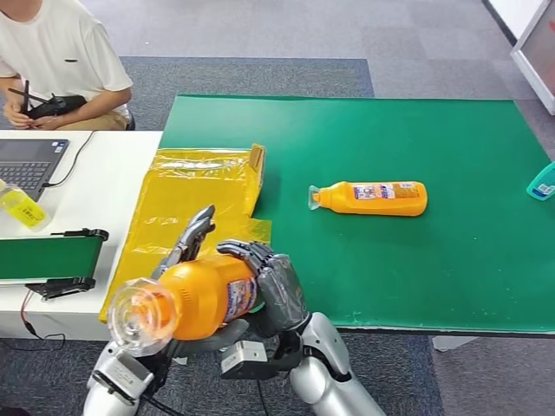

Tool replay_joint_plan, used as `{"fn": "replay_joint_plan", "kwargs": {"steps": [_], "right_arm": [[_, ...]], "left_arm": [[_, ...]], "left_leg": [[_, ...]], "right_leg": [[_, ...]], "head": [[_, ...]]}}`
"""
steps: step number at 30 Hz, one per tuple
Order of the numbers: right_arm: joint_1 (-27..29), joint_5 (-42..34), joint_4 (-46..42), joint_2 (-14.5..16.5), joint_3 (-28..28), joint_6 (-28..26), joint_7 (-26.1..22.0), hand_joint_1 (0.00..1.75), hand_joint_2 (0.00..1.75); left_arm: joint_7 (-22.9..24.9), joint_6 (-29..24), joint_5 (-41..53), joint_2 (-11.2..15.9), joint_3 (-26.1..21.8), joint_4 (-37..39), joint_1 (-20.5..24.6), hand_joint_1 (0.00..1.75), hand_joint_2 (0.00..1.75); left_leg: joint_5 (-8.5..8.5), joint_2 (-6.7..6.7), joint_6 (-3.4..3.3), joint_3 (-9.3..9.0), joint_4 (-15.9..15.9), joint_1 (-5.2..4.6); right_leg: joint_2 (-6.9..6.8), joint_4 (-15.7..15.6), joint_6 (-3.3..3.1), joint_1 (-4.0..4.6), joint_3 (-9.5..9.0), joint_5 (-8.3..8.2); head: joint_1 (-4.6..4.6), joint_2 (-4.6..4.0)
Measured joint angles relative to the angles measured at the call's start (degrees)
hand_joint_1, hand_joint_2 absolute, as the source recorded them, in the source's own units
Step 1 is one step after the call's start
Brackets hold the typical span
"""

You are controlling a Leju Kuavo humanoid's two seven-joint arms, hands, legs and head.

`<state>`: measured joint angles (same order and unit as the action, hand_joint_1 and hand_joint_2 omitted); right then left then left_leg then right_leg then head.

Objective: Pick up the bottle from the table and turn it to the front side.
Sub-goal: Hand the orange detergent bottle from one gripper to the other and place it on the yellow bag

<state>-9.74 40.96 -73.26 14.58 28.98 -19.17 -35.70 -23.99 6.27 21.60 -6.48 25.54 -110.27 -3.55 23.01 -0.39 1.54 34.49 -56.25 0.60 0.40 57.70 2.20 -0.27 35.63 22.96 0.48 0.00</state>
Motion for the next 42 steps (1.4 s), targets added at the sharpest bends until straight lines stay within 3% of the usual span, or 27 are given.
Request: {"fn": "replay_joint_plan", "kwargs": {"steps": [4,8,16,25,26,30,33,38,42], "right_arm": [[-0.34,-1.05,2.07,0.56,-0.72,-0.22,-0.62,1.75,1.75],[-0.52,-1.25,3.28,0.85,-1.13,-0.29,-1.16,1.75,1.75],[-0.53,-1.49,5.28,1.00,-1.52,-0.33,-1.56,1.75,1.75],[-0.52,-1.46,5.66,1.00,-1.12,-0.27,-1.10,1.75,1.75],[-0.55,-1.46,5.66,1.00,-0.97,-0.26,-1.02,1.65,1.75],[-0.82,-1.44,5.66,0.95,-0.21,1.04,0.41,0.10,1.75],[-0.98,-2.95,6.23,0.87,0.11,5.29,2.98,0.00,1.75],[0.15,-22.95,10.02,1.07,-4.88,25.62,3.85,0.00,1.75],[0.94,-29.15,11.19,1.11,-8.81,29.39,4.32,0.00,1.75]], "left_arm": [[2.38,-1.72,4.14,1.53,3.51,0.02,2.49,0.00,1.75],[3.59,-2.40,4.53,3.11,5.26,0.44,3.82,1.75,1.75],[3.89,-3.18,0.75,5.26,6.40,2.74,4.36,1.75,1.75],[2.11,-3.04,-5.09,5.22,5.64,3.67,3.79,1.75,1.75],[1.48,-2.97,-6.41,4.96,5.25,3.64,3.35,1.75,1.75],[-0.59,-3.71,-8.56,3.40,2.88,2.46,0.39,1.75,1.75],[-1.13,-6.76,-4.73,1.86,0.26,0.42,-2.32,1.75,1.75],[-4.36,-17.31,4.00,-2.46,-4.69,-6.21,-5.25,1.75,1.75],[-4.84,-24.20,10.16,-4.54,-9.65,-11.62,-6.25,1.75,1.75]], "left_leg": [[0.00,0.03,0.00,0.00,0.00,0.00],[0.01,0.03,0.01,0.01,0.00,0.00],[0.01,0.03,0.01,0.02,0.00,0.00],[0.01,0.03,0.01,0.03,0.00,0.00],[0.01,0.03,0.01,0.03,0.00,0.00],[0.03,0.04,0.02,0.03,0.00,0.00],[0.04,0.05,0.02,0.05,0.00,0.00],[0.05,0.03,0.00,0.12,0.00,0.00],[0.04,0.03,-0.01,0.12,0.00,0.00]], "right_leg": [[0.04,0.00,-0.03,-0.01,0.04,-0.03],[0.04,0.00,-0.04,0.00,0.06,-0.02],[0.04,0.00,-0.05,0.00,0.06,0.00],[0.04,0.00,-0.04,0.00,0.05,-0.01],[0.04,0.01,-0.05,0.00,0.06,-0.01],[0.05,0.01,-0.06,0.00,0.07,0.01],[0.04,0.00,-0.06,0.00,0.09,0.03],[0.04,0.00,0.00,0.00,0.08,0.03],[0.03,0.00,0.01,0.00,0.08,0.03]], "head": [[-0.01,0.00],[-0.01,0.00],[-0.02,0.00],[-0.02,0.00],[-0.02,0.00],[-0.02,0.00],[-0.04,0.00],[-0.01,0.00],[-0.01,0.00]]}}
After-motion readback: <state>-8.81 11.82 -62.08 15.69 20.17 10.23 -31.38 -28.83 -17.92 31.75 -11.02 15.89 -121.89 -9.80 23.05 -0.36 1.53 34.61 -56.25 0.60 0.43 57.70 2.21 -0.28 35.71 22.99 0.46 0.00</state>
